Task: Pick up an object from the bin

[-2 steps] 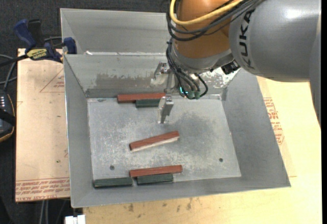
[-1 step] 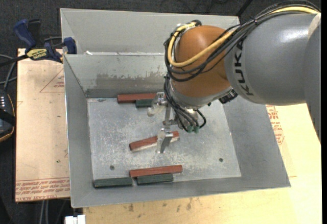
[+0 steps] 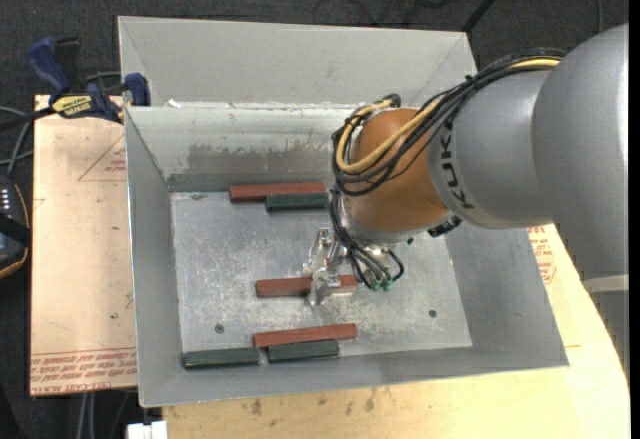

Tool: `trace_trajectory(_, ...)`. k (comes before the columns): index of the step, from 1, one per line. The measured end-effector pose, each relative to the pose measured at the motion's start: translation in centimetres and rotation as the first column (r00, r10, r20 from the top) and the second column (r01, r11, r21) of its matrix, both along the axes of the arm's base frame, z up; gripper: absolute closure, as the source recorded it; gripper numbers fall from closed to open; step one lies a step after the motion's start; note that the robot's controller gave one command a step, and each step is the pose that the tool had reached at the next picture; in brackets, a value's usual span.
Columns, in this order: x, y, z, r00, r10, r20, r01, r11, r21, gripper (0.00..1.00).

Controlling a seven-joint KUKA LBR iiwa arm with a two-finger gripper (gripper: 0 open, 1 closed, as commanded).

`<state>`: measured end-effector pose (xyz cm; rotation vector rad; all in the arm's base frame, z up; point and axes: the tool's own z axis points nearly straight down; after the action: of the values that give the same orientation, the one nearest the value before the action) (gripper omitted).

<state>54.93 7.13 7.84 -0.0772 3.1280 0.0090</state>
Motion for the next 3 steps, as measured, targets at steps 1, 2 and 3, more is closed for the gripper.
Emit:
trace_trajectory(1, 0.0, 0.0, 0.0, 1.000, 0.000, 0.000, 0.000, 1.000, 0.000, 1.00)
trace_trajectory(2, -0.2, -0.1, 0.4, 1.000, 0.002, -0.002, -0.002, 1.000, 0.000, 1.00)
trace_trajectory(3, -0.6, -0.2, 4.7, 1.000, -0.020, -0.008, 0.020, 1.000, -0.004, 1.00)
